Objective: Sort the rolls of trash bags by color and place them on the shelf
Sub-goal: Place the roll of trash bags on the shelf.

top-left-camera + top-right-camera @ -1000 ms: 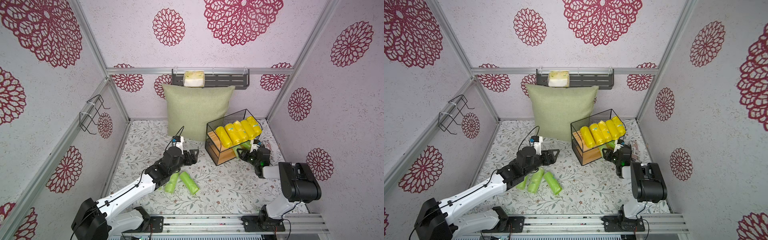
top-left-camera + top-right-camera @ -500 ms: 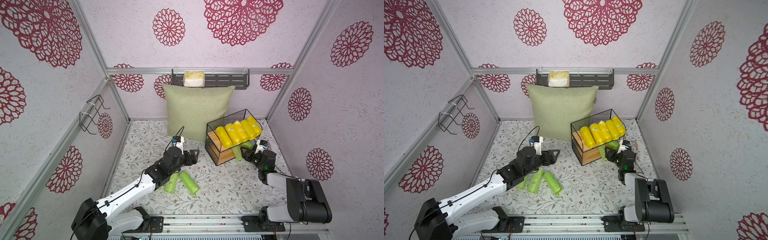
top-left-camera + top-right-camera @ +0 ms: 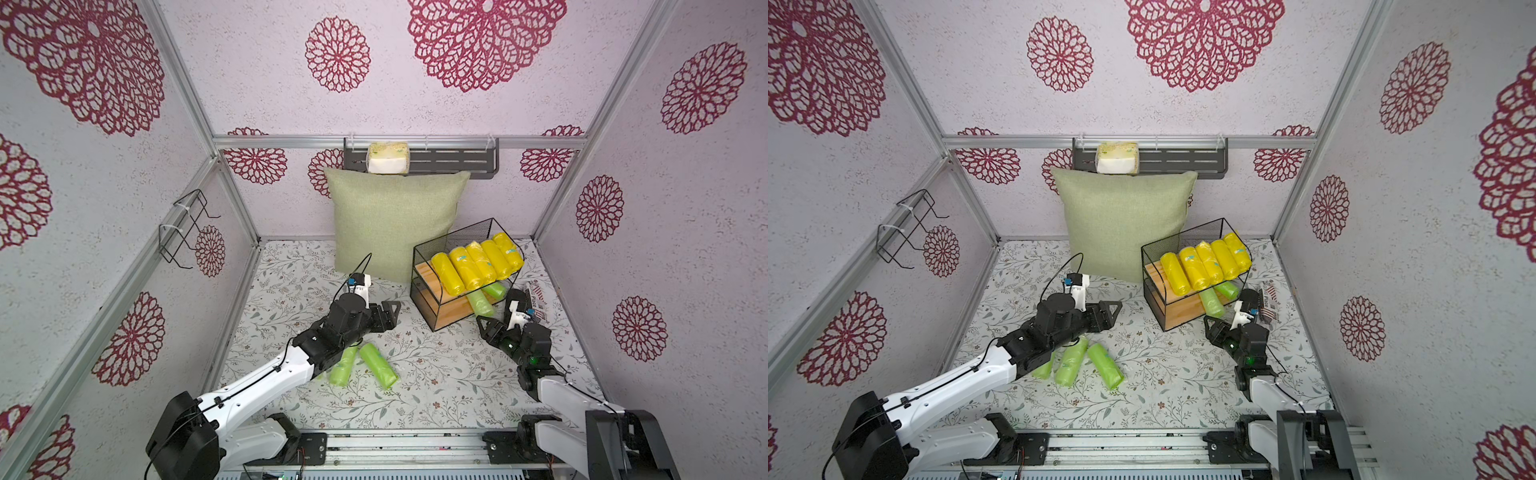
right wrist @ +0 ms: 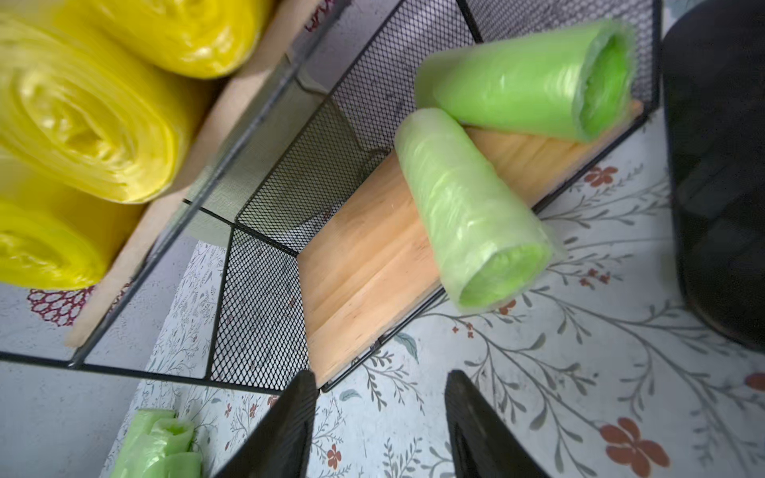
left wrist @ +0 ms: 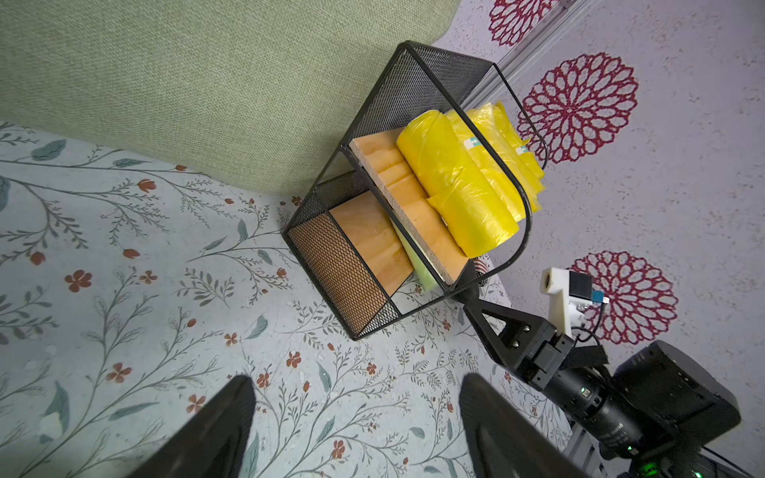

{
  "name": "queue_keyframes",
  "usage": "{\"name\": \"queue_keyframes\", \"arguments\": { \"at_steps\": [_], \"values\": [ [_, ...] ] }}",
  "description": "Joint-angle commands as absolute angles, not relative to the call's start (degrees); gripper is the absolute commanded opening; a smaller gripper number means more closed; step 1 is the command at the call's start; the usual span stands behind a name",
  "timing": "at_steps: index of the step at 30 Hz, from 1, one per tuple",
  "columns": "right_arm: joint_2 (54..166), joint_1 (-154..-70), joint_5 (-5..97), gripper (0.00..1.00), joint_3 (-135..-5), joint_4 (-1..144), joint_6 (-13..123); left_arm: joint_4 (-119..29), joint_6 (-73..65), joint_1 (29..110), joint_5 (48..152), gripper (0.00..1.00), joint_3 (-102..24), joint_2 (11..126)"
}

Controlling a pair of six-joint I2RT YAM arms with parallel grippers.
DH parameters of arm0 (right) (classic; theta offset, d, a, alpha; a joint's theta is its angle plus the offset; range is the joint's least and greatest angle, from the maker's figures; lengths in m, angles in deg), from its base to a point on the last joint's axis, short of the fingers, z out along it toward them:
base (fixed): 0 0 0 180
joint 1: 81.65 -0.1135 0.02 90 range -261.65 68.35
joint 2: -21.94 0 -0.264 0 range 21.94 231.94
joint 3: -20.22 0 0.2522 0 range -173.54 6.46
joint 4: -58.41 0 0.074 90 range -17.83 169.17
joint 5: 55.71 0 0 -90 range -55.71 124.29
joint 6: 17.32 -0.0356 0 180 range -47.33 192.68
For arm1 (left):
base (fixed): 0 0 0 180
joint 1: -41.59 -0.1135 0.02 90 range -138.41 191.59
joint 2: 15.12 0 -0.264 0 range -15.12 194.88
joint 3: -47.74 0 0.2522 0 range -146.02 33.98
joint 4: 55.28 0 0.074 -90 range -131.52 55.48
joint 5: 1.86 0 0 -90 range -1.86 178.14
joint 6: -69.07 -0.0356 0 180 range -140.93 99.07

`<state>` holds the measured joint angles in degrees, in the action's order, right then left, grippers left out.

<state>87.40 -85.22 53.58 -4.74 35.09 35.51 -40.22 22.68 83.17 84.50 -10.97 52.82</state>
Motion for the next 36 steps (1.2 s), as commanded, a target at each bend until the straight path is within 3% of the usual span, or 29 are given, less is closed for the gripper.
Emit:
{"name": "queue_keyframes", "arguments": {
  "at_steps": [1,9,24,31,36],
  "values": [
    [92.3,-85.8,52.7,0.51,-5.5,26.7,32.6,-40.0,22.8,82.7,85.1,0.83,-12.0,53.2],
    [104.0,-85.9,51.0,0.44,-9.5,19.0,31.9,-38.9,22.3,82.7,84.6,0.83,-11.7,52.5],
    [116.1,-83.9,45.6,0.38,-18.5,14.9,31.1,-37.7,21.7,82.7,83.8,0.83,-11.3,51.9],
    [115.8,-82.8,45.6,0.39,-18.9,15.0,32.0,-35.4,20.2,82.7,82.9,0.84,-11.5,53.1],
    [109.1,-82.8,47.2,0.47,-15.5,17.5,33.9,-32.3,19.1,82.6,82.4,0.84,-10.9,53.8]
  ]
}}
